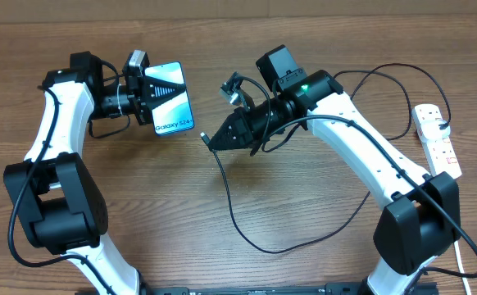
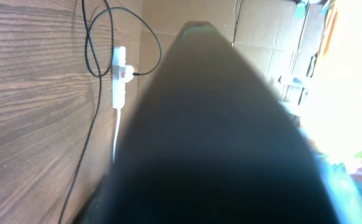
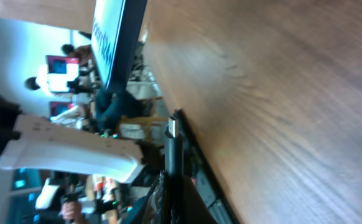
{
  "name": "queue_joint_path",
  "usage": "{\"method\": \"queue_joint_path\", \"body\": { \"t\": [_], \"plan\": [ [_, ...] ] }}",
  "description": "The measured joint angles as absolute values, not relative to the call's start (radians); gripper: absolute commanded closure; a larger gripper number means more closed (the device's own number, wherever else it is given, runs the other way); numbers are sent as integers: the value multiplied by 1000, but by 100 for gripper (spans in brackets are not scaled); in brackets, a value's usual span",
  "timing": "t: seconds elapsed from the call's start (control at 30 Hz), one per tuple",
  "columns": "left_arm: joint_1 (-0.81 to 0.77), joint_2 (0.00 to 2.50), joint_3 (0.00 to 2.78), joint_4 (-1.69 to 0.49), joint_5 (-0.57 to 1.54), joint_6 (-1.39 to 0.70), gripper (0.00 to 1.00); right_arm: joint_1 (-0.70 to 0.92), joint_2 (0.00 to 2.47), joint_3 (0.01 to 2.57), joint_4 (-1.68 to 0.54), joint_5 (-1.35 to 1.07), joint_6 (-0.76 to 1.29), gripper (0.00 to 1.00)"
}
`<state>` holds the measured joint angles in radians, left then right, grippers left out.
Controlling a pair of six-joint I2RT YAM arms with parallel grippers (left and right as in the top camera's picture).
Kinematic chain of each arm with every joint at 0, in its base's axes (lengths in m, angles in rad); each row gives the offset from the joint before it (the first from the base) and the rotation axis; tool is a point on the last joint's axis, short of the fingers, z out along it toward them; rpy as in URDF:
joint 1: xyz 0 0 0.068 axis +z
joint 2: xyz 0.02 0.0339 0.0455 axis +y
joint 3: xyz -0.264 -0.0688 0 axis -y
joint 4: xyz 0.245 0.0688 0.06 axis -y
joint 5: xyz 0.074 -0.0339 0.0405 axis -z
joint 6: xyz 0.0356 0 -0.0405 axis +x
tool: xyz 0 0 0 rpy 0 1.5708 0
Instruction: Plug charger to phone and switch on socket
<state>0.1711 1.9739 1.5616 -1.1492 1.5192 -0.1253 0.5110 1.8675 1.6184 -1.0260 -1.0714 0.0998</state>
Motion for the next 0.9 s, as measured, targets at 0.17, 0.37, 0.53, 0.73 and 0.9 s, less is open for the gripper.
{"method": "queue_joint_path", "body": {
  "t": [0.17,0.37,0.53,0.73,0.9],
  "plan": [
    [180,1965,1612,-1191,1519,-156,95,469,1868,1618,-1237,-1132,-27,96],
    [218,1840,1626,-1288,1519,-124,96,356,1868,1617,-1610,-1217,-354,96],
    [237,1681,1638,-1379,1527,-55,96,302,1866,1615,-1694,-1308,-581,96],
    [236,1586,1652,-1391,1508,-22,96,332,1866,1615,-1695,-1375,-696,96],
    [236,1594,1652,-1387,1465,-26,95,405,1866,1615,-1694,-1436,-752,96]
  ]
}}
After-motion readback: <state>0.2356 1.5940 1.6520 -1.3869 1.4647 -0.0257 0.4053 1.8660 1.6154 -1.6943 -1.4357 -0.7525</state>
